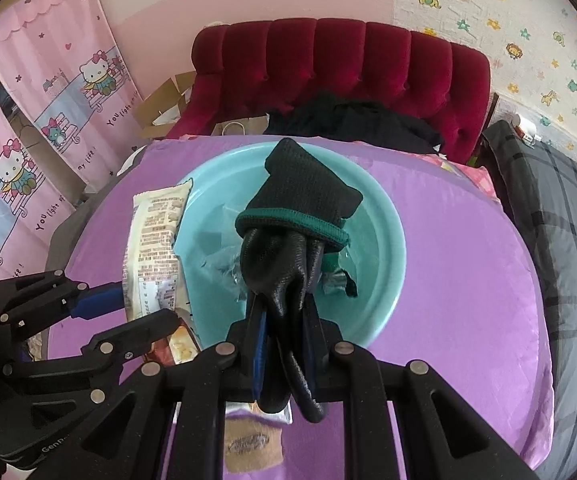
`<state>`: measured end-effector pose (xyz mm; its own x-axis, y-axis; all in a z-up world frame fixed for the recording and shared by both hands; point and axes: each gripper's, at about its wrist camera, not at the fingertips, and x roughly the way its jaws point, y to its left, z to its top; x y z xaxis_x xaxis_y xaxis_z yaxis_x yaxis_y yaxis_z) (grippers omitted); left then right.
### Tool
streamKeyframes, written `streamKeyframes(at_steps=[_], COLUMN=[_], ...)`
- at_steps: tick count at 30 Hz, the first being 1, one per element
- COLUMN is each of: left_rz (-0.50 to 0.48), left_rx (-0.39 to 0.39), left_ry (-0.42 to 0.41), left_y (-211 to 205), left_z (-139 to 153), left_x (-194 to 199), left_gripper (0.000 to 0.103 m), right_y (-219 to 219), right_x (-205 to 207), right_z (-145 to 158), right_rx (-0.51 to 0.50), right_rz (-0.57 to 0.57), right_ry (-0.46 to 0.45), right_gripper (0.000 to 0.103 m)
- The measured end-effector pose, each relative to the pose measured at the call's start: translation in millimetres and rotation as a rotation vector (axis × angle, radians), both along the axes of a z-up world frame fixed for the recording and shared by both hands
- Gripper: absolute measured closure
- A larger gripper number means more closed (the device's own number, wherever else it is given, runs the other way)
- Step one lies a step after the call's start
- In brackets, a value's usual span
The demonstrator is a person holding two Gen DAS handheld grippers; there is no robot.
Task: Organize soft objects
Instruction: 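Carry the snack wrapper and black glove over the basin with both tools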
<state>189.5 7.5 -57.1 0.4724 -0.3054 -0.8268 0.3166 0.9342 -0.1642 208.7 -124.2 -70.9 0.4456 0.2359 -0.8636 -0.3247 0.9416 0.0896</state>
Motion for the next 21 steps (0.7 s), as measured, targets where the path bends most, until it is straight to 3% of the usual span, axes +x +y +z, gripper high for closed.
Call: streamKeyframes(at_steps=[21], left_rz=[-0.007], left_rx=[0.04], left_ry=[0.083], left_y=[-11.0], left_z=[-64.4], left_x=[81.7], left_gripper=[0.073], right_y=[20.0], right_x=[96.0], right_z=[-63.1], right_rx=[0.005], right_rz=[0.041], right_ry=[0.101], right_gripper=[0.086])
